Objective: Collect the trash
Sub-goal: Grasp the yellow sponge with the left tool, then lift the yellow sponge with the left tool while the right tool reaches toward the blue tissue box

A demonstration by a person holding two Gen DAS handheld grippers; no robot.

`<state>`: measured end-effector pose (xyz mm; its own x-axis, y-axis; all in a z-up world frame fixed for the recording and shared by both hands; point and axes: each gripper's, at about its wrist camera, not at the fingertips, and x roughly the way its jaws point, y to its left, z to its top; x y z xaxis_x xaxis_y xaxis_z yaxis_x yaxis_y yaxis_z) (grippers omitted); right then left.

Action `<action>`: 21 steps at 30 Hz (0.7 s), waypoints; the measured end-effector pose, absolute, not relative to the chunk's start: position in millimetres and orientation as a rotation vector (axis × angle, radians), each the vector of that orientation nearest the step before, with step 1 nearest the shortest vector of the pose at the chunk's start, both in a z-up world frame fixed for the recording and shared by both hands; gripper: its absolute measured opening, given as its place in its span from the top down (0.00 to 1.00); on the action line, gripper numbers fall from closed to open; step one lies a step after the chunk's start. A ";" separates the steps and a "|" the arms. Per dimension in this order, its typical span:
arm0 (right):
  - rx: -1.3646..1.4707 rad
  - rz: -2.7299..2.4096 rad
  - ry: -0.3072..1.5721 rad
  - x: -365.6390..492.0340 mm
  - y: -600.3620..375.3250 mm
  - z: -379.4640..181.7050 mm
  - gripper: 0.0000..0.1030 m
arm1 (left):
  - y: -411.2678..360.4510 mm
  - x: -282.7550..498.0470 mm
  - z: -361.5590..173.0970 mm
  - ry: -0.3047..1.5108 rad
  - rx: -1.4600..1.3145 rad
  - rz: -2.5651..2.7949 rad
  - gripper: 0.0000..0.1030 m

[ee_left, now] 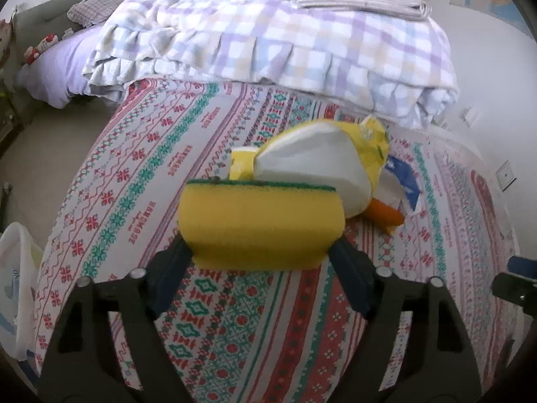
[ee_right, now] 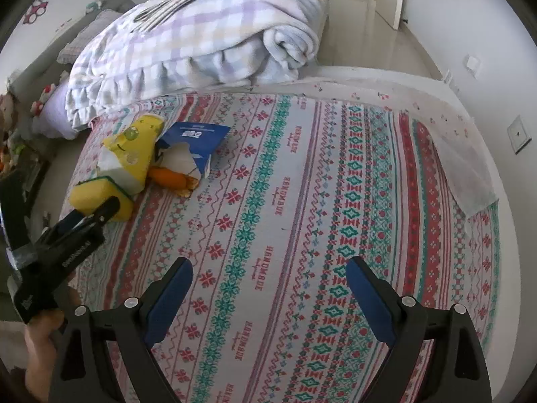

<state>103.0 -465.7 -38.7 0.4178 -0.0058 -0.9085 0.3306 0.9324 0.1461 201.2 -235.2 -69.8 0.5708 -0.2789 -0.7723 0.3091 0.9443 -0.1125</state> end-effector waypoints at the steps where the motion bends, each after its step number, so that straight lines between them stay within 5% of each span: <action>1: 0.331 -0.216 1.126 103.1 -466.2 -39.0 0.09 | -233.3 200.4 -68.5 0.901 0.026 -0.348 0.26; 21: 0.349 -0.105 1.065 134.6 -414.4 -28.7 0.09 | -141.8 184.0 -26.3 0.871 -0.018 -0.251 0.29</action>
<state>134.6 -414.4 -28.7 0.4852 0.0827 -0.8705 0.2516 0.9402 0.2295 184.0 -141.8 -26.3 0.6170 -0.2249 -0.7541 0.2104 0.9705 -0.1173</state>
